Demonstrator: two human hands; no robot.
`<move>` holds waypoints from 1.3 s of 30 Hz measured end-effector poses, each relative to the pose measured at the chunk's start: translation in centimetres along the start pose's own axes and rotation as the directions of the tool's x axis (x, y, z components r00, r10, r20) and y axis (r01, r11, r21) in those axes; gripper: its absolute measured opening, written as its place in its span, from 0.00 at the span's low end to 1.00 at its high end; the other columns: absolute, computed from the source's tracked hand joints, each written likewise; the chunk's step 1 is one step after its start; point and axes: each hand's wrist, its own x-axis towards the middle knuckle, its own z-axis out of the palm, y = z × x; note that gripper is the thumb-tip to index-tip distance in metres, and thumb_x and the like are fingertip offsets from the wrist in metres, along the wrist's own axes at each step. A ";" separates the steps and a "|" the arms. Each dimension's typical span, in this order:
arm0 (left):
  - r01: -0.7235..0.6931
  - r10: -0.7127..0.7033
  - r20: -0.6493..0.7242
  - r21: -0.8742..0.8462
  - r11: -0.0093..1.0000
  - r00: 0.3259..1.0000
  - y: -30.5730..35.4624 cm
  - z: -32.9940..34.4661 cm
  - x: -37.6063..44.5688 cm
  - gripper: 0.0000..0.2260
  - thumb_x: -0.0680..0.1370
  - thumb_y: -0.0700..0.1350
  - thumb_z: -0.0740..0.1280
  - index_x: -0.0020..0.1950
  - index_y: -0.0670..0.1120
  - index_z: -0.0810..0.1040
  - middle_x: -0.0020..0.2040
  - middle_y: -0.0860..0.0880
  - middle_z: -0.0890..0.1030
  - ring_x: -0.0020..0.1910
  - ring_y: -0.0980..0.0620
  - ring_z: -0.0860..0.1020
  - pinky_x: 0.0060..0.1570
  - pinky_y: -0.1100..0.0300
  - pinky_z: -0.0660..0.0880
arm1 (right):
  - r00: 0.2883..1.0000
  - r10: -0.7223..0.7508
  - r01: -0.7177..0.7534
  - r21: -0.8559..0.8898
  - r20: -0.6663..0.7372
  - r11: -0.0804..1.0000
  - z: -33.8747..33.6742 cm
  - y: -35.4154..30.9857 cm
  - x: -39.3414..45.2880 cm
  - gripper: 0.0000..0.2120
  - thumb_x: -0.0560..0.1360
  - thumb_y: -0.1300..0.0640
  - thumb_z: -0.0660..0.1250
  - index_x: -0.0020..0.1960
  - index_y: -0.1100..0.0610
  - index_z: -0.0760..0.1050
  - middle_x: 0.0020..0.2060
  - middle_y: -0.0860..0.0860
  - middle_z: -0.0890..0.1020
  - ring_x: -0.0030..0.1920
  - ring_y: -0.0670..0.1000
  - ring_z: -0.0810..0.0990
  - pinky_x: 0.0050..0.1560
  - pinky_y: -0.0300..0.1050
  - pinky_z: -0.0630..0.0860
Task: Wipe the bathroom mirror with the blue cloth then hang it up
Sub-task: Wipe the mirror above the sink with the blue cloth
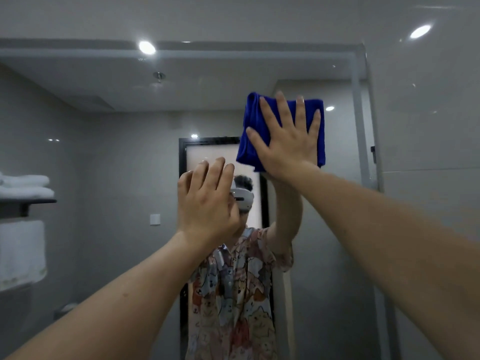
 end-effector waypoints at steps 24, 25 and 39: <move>0.125 -0.109 0.153 -0.102 0.987 0.982 6.6 -1.4 0.2 0.22 0.77 0.50 0.65 0.70 0.48 0.69 0.72 0.46 0.71 0.73 0.43 0.65 0.71 0.41 0.65 | 0.985 -0.116 0.122 -0.038 0.125 0.992 2.1 6.5 -19.2 0.36 0.82 0.30 0.43 0.85 0.44 0.45 0.85 0.51 0.48 0.84 0.62 0.45 0.78 0.74 0.46; 0.122 -0.104 0.167 -0.102 0.987 0.980 7.0 -1.4 0.2 0.22 0.77 0.50 0.65 0.71 0.49 0.69 0.72 0.46 0.71 0.73 0.43 0.65 0.71 0.40 0.64 | 0.983 -0.118 0.124 -0.037 0.138 0.992 1.9 6.7 -19.3 0.35 0.82 0.30 0.43 0.85 0.43 0.44 0.85 0.50 0.49 0.84 0.62 0.45 0.78 0.74 0.46; 0.100 -0.098 0.107 -0.008 0.995 0.989 7.3 0.7 0.5 0.24 0.77 0.54 0.59 0.73 0.50 0.67 0.74 0.45 0.69 0.74 0.42 0.64 0.71 0.42 0.63 | 0.997 -0.006 0.007 -0.005 0.079 1.000 -0.4 9.2 -7.7 0.35 0.80 0.28 0.39 0.83 0.38 0.37 0.85 0.47 0.45 0.83 0.59 0.39 0.78 0.66 0.30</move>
